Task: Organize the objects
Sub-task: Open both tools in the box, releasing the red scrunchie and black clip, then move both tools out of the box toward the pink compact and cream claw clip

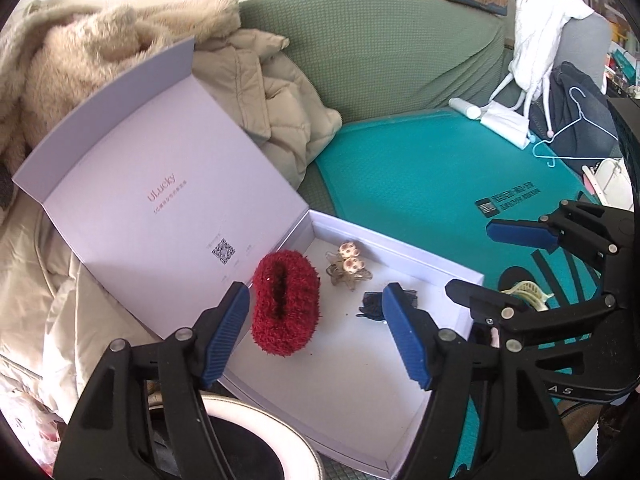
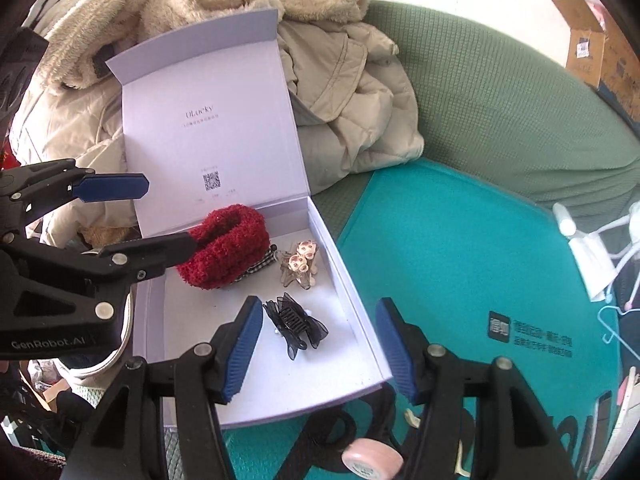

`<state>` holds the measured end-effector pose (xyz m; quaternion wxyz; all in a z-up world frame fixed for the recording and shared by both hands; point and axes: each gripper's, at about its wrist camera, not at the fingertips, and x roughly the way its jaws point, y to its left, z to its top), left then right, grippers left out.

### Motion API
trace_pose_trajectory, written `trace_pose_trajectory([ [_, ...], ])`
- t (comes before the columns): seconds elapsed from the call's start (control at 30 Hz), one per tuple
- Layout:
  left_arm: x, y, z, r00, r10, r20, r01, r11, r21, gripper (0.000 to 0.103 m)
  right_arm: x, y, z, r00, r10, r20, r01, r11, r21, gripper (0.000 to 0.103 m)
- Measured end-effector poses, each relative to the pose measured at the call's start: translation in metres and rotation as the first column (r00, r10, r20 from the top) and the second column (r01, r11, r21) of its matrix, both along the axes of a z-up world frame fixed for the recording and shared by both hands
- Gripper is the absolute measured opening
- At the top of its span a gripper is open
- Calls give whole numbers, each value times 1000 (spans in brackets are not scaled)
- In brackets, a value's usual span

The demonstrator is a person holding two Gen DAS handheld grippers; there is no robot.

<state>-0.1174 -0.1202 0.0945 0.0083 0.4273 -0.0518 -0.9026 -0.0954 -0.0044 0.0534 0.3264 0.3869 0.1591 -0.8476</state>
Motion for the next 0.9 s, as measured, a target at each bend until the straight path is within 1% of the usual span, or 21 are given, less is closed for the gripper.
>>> trace_pose_trajectory([
  [0.27,37,32,40,997,-56,-47,55,998,-20,69,30,25,30,998,-28,-59,28,1000,2,59],
  [0.4,53,49,51,994,-90,-54,89,996,-21,71,43,43,40,997,-58,-60,56,998,-29,59],
  [0.47,57,56,52,993,-101,-56,100,995,-25,71,49,53,45,995,-79,-67,77,996,-41,59],
  [0.57,65,66,53,991,-126,-55,125,992,-15,72,56,72,52,993,-111,-43,107,991,-84,59],
  [0.73,78,88,51,984,-172,-51,171,985,-14,73,69,96,59,983,-163,-79,159,986,-59,59],
  [0.9,86,108,41,977,-211,-25,211,977,7,73,77,116,53,978,-200,-66,196,979,-54,59],
])
